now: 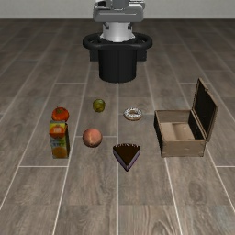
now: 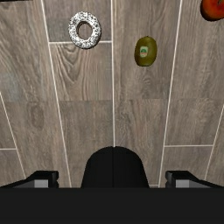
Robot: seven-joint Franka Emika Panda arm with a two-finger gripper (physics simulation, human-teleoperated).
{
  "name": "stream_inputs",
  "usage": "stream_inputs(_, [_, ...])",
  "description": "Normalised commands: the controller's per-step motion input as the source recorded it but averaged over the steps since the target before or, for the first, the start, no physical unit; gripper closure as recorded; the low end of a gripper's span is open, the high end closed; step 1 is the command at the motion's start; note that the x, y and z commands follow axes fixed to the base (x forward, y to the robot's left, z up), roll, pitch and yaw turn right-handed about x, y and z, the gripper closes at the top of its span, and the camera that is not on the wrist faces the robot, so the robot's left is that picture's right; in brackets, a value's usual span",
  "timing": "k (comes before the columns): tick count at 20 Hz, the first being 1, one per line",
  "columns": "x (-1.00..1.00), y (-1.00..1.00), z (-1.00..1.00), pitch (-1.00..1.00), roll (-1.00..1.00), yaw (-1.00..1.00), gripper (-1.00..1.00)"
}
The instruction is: Pick up the tomato and place it in the box
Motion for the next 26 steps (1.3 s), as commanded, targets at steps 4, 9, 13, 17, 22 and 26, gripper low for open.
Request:
stream_inputs(4, [0.0, -1.0, 0.0, 0.0, 0.0, 0.0, -1.0])
stream_inputs(9, [0.0, -1.0, 0.0, 0.0, 0.0, 0.0, -1.0])
stream_inputs(13, [0.0, -1.0, 0.0, 0.0, 0.0, 0.0, -1.0])
stream_inputs(17, [0.0, -1.0, 0.0, 0.0, 0.0, 0.0, -1.0])
stream_inputs(22, [0.8, -0.2, 0.0, 0.0, 0.0, 0.0, -1.0])
stream_inputs(26, [1.0, 0.0, 0.0, 0.0, 0.0, 0.0, -1.0])
